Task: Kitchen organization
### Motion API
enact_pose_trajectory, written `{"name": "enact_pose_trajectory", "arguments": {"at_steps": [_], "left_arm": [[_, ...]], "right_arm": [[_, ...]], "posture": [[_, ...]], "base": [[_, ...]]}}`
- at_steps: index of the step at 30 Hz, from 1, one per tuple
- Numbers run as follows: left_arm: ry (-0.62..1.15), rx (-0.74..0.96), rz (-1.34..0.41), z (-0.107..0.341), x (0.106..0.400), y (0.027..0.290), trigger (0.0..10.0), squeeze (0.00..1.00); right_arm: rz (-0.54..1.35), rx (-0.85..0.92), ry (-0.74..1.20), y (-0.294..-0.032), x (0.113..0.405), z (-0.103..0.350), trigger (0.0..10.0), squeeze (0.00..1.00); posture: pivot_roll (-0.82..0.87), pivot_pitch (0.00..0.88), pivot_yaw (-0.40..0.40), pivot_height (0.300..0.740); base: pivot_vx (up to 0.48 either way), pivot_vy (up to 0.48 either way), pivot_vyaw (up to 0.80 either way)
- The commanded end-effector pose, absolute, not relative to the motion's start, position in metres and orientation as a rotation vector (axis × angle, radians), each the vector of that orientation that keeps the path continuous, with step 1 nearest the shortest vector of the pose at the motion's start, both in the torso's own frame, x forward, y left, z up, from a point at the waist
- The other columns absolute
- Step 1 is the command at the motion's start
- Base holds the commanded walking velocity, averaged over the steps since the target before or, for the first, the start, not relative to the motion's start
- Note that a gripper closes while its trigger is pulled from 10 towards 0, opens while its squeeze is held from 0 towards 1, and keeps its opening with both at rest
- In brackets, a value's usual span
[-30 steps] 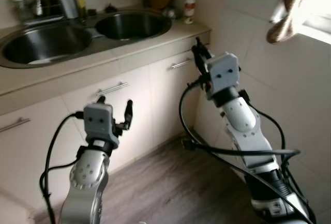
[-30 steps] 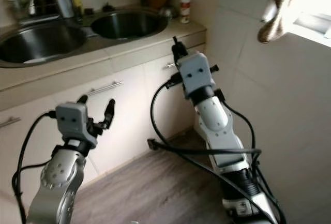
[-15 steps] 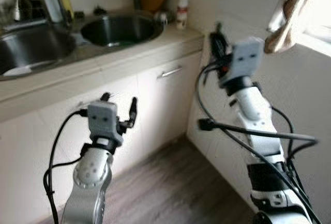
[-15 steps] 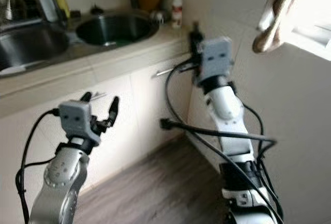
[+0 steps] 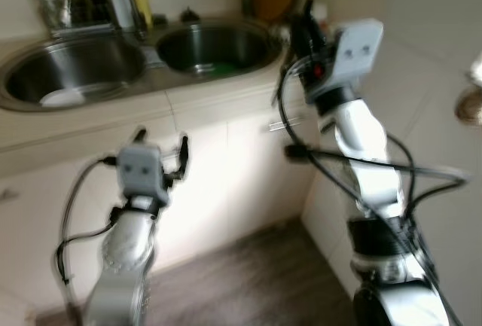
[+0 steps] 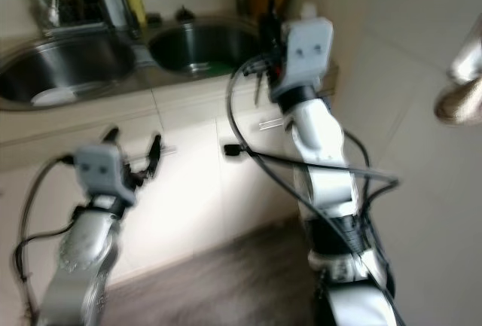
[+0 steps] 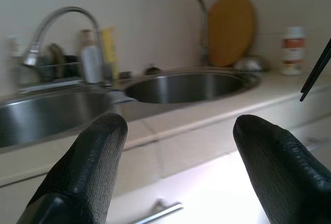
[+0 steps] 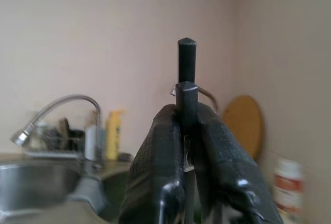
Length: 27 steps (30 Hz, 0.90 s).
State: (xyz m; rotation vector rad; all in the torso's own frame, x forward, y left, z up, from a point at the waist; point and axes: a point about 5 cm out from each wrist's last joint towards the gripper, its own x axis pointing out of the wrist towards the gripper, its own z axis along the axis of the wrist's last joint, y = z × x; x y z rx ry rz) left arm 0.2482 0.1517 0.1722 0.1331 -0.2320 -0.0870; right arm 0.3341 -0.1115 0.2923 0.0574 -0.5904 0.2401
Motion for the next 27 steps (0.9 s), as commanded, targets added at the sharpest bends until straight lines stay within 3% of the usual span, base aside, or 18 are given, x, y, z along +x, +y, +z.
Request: {"name": "enact_pose_trajectory", "arguments": {"at_steps": [1,17,27], "left_arm": [[-0.249,0.153,-0.06,0.176,0.247,0.158,10.0,0.0],[-0.254,0.149,-0.056,0.176,0.247,0.157,10.0,0.0],[-0.252,0.149,-0.061,0.176,0.247,0.157,10.0,0.0]], "right_arm": [[0.287,0.102,-0.617,-0.1,0.333,0.306,10.0,0.0],[0.354,0.207,-0.619,-0.09,0.335,0.321,10.0,0.0],[0.339,0.255,-0.582,-0.094,0.34,0.318,10.0,0.0]], "posture": [[0.12,0.0,-0.054,0.74],[0.13,0.0,-0.061,0.74],[0.13,0.0,-0.061,0.74]], "base": [[0.292,0.0,0.8],[0.316,0.0,0.8],[0.412,0.0,0.2]]}}
